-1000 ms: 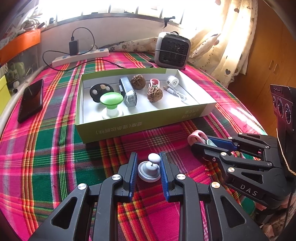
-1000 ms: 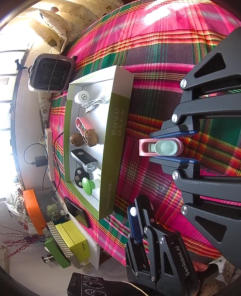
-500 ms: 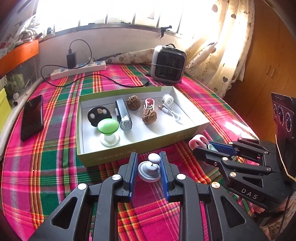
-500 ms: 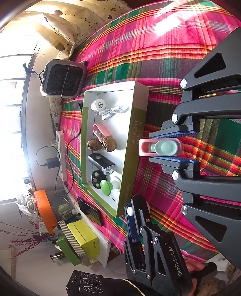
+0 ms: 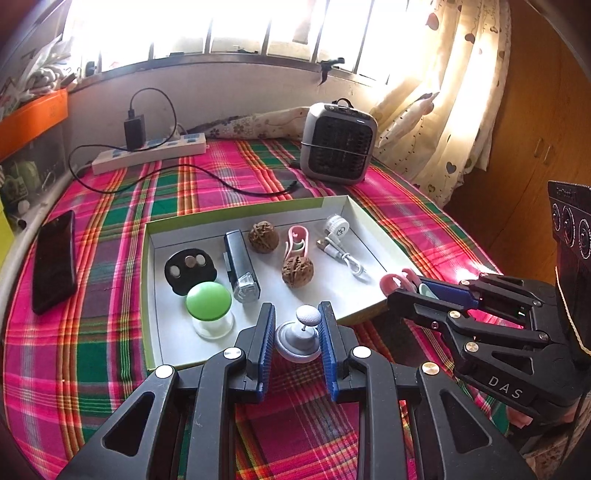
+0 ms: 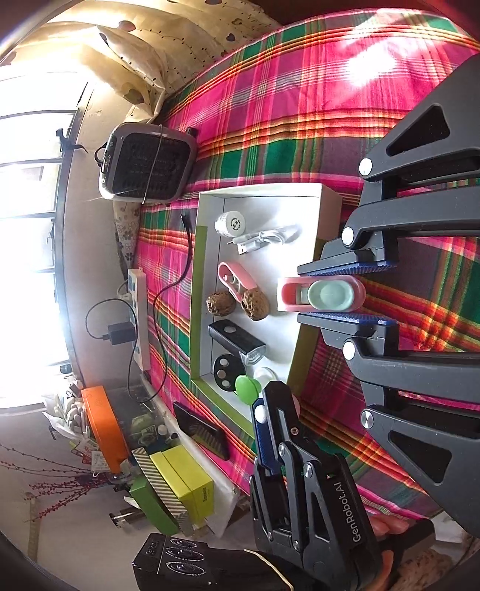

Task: Organize objects
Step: 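Carry white knob with left tool into box while right carries pink clip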

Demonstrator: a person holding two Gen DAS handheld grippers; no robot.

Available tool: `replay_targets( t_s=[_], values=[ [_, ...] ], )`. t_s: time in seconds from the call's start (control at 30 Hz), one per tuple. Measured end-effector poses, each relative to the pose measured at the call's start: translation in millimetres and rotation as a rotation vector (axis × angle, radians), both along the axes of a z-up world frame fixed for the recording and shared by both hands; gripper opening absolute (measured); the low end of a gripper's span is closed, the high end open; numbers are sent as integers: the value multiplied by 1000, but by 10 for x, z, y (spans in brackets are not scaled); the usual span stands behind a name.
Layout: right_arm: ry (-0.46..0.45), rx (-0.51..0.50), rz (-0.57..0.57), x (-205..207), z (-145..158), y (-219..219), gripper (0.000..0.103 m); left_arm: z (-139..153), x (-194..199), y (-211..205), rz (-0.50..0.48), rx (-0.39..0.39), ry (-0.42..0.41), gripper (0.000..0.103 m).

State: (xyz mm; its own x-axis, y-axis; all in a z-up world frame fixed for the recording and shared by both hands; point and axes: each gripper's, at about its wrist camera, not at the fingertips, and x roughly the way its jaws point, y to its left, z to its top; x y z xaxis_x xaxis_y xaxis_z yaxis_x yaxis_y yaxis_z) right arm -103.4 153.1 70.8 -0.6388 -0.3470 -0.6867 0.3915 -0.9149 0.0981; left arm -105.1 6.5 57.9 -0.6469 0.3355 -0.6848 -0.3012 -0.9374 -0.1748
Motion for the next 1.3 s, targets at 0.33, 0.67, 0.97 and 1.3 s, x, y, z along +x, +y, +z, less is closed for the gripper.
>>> replay_targets(
  t_s=[0.33, 0.67, 0.97, 1.3],
  values=[
    [-7, 4, -6, -273, 11, 22, 18, -17, -198, 58, 4, 8, -5, 21],
    [-39, 7, -4, -567, -66, 23, 18, -131, -378, 88, 14, 5, -33, 21],
    [-86, 4, 6, -786, -182, -13, 18, -247, -487, 116, 18, -5, -65, 21],
    [-120, 13, 18, -941, -285, -77, 19, -336, -551, 133, 22, -9, -86, 21]
  ],
)
